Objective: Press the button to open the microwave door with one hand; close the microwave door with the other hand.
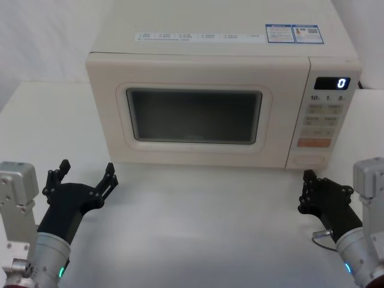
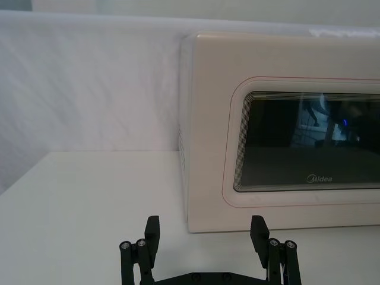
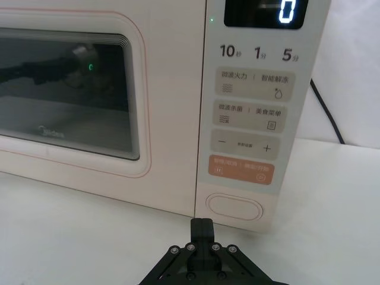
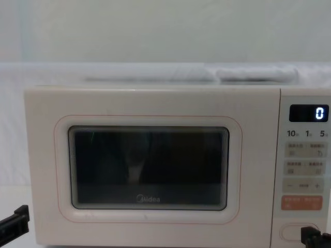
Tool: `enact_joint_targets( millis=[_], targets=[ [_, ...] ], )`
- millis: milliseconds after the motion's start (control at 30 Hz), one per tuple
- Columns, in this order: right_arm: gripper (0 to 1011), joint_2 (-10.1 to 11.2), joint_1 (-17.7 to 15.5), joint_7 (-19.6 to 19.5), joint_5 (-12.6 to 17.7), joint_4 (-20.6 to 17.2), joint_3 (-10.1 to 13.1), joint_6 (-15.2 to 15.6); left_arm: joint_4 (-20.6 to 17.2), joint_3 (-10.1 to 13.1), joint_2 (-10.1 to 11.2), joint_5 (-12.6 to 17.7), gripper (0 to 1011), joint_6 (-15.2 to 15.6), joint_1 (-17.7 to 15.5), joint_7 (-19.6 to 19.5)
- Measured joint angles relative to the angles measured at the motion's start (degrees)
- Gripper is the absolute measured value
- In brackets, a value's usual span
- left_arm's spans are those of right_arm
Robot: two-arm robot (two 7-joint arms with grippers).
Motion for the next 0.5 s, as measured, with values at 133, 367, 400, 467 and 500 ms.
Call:
enact_joint_targets(
  millis=[133, 367, 400, 467, 500],
  targets=[
    [0, -0.69, 1.18, 0.63, -0.05, 1.48, 0.40, 0.06, 0.00, 0.00, 0.00, 0.00, 1001, 0.00, 0.00, 0.00],
    [0, -1.71, 3.87, 3.25, 2.13, 4.22, 1.97, 1.11, 0.00, 0.00, 0.00, 0.00, 1001, 0.00, 0.00, 0.00],
    [0, -1.72, 4.30, 3.85, 2.95, 4.62, 2.38, 1.54, 0.00, 0.00, 0.00, 0.00, 1001, 0.00, 0.00, 0.00],
    [0, -1.72, 4.75, 4.41, 3.78, 5.03, 2.73, 2.12, 0.00, 0.00, 0.00, 0.00, 1001, 0.00, 0.00, 0.00],
    [0, -1.66, 5.14, 4.86, 4.42, 5.42, 2.99, 2.57, 0.00, 0.00, 0.00, 0.00, 1001, 0.00, 0.00, 0.00]
  ],
)
